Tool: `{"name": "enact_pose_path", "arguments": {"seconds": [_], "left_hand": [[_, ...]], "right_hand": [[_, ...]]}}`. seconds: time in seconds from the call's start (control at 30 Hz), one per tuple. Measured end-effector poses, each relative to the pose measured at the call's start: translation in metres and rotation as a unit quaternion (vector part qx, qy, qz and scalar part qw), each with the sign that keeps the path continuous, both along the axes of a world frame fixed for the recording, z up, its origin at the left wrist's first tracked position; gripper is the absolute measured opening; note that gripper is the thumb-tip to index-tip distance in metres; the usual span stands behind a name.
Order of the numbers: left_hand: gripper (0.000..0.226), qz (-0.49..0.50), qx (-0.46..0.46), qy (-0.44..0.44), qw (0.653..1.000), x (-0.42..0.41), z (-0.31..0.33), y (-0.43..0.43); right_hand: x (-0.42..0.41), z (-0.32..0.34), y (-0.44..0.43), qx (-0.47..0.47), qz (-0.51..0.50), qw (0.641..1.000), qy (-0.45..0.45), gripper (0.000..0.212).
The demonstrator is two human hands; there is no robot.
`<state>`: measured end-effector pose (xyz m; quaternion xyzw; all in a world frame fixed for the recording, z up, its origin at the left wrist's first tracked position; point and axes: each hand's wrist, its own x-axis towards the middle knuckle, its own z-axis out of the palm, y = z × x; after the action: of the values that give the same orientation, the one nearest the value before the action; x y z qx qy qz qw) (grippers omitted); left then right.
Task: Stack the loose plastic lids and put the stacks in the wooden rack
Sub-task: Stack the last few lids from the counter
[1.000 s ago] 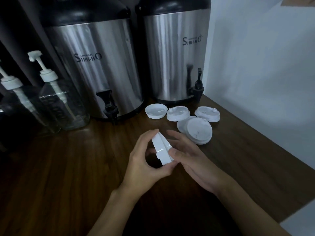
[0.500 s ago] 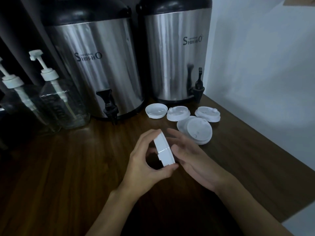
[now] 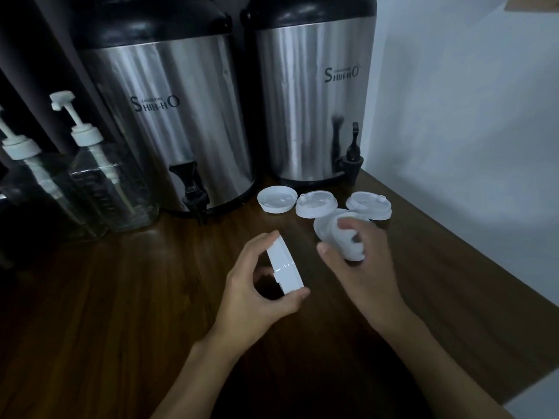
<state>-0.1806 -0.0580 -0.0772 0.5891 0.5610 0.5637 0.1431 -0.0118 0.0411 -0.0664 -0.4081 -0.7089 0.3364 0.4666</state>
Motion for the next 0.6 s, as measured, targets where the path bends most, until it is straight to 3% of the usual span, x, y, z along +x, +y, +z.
{"name": "enact_pose_path", "arguments": {"seconds": [0.07,0.17,0.3,0.5,0.6], "left_hand": [[0.082,0.004,-0.011,0.0,1.0,-0.001,0.0,0.001],[0.081,0.002,-0.029,-0.006,1.0,-0.003,0.0,0.001],[0.081,0.008,-0.037,-0.028,0.999,-0.004,-0.001,0.002],[0.083,0.016,-0.045,-0.032,0.998,-0.005,0.0,0.001],[0.084,0.017,-0.048,-0.04,0.998,-0.005,0.002,0.002]], "right_hand": [[0.006,-0.001,0.018,0.059,-0.1,0.989,-0.088,0.063],[0.011,-0.008,0.036,0.025,-0.109,0.977,-0.182,0.091],[0.01,-0.02,0.044,-0.014,-0.084,0.978,-0.188,0.105],[0.011,-0.023,0.047,0.007,-0.075,0.983,-0.169,0.102],[0.01,-0.024,0.044,0.011,-0.065,0.992,-0.107,0.098]]}}
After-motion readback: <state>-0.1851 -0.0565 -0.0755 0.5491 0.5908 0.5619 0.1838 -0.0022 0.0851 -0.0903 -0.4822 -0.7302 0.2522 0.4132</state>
